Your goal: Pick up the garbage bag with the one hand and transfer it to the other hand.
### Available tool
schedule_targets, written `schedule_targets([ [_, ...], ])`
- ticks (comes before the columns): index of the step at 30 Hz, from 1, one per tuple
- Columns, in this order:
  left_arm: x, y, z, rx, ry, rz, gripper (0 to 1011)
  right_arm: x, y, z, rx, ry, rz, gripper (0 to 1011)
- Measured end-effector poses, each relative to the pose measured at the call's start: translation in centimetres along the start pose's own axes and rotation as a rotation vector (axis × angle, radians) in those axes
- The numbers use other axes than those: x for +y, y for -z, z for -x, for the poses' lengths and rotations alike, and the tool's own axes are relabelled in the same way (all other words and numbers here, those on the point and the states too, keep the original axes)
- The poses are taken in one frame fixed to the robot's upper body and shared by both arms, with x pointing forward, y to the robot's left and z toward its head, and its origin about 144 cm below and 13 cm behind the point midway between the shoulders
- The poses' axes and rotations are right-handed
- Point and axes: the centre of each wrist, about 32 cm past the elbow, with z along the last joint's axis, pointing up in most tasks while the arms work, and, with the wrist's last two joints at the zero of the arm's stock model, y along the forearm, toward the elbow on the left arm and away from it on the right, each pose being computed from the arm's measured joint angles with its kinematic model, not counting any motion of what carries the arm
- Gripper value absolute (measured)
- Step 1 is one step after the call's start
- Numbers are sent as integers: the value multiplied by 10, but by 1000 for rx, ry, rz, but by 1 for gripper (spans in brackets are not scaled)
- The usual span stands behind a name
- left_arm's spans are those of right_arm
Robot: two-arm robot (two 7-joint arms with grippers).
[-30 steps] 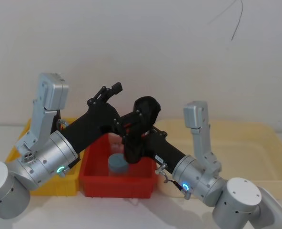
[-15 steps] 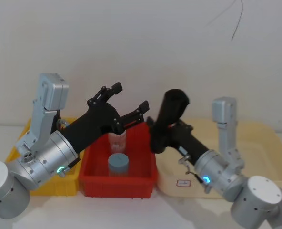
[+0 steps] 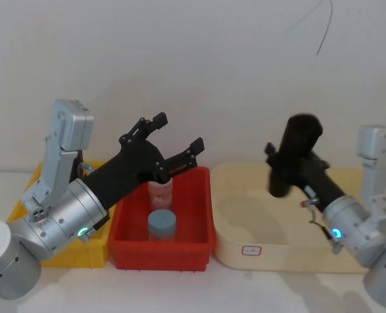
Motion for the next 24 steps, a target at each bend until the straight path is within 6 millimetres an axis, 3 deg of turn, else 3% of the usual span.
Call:
schedule_targets([
  [13,0,0,0,0,0,0,1002,-22,-24,-28,-74,131,28,981],
  [24,0,0,0,0,0,0,1002,-25,-49,-28,-141,135,29,1001],
])
